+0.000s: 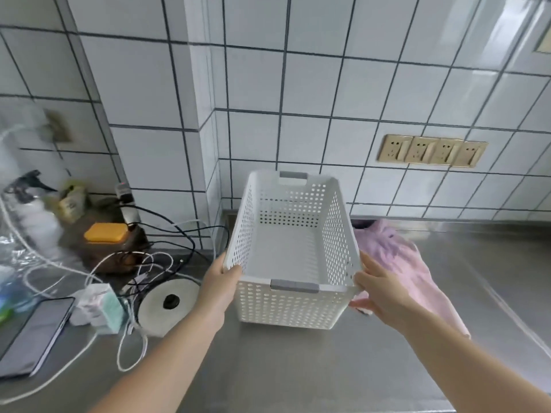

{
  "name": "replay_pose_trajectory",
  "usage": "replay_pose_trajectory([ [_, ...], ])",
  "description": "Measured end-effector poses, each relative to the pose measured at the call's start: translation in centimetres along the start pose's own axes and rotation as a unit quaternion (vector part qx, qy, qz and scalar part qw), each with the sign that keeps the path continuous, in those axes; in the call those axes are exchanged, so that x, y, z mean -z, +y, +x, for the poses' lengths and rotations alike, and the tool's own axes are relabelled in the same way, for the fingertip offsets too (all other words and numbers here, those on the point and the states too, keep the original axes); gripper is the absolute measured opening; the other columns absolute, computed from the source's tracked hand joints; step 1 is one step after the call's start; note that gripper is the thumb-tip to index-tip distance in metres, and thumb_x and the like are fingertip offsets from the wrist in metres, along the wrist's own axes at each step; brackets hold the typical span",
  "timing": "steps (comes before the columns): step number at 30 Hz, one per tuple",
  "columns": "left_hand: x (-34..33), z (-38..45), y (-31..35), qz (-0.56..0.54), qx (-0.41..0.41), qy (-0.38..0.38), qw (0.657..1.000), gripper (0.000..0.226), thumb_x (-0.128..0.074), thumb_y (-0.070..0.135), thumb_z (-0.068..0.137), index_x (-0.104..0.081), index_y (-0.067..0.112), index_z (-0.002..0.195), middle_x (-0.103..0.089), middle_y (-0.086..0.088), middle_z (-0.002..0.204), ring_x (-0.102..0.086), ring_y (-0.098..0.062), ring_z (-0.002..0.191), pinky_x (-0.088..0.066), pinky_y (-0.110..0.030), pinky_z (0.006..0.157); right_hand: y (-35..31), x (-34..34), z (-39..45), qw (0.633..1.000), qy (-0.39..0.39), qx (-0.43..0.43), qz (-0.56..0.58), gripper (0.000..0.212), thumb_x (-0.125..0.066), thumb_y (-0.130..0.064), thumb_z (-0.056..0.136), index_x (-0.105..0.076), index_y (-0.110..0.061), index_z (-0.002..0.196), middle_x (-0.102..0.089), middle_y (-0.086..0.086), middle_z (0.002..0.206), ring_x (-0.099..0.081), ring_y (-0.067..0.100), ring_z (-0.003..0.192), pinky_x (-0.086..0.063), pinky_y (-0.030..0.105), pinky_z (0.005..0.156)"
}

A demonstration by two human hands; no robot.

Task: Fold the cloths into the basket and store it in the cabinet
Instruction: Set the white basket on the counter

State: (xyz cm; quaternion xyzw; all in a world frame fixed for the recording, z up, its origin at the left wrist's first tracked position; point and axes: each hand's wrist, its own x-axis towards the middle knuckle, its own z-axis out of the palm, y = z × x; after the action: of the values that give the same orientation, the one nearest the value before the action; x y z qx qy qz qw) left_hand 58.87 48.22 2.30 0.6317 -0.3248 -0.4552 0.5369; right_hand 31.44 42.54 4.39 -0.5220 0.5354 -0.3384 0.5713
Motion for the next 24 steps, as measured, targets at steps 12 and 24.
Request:
replay_pose_trajectory([
  [12,3.9,1.3,-1.8,-0.007,0.025,0.035,0.999,0.043,-0.044,0.006,0.089,-0.053,0.043,0.108,-0.062,0.019,0.102,-0.060,-0.007,0.097,-0.049,-0.030,0.077,1.4,-4.7,4.8,0.998,-0.043,-0.046,0.014,0.066,-0.035,0.009,0.083,-0.055,-0.045,0.115,-0.070,-0.007,0.098,-0.067,0.008,0.069,-0.056,0.033,0.060],
  [24,4.2,5.5,-0.9,0.001,0.042,0.048,0.998,0.041,-0.043,0.008,0.088,-0.052,0.042,0.109,-0.063,0.010,0.111,-0.060,-0.013,0.103,-0.051,-0.039,0.086,-0.3,-5.8,8.4,0.995,-0.078,-0.045,0.036,0.069,-0.031,0.011,0.085,-0.052,-0.042,0.123,-0.066,0.000,0.112,-0.064,0.022,0.094,-0.055,0.051,0.081],
])
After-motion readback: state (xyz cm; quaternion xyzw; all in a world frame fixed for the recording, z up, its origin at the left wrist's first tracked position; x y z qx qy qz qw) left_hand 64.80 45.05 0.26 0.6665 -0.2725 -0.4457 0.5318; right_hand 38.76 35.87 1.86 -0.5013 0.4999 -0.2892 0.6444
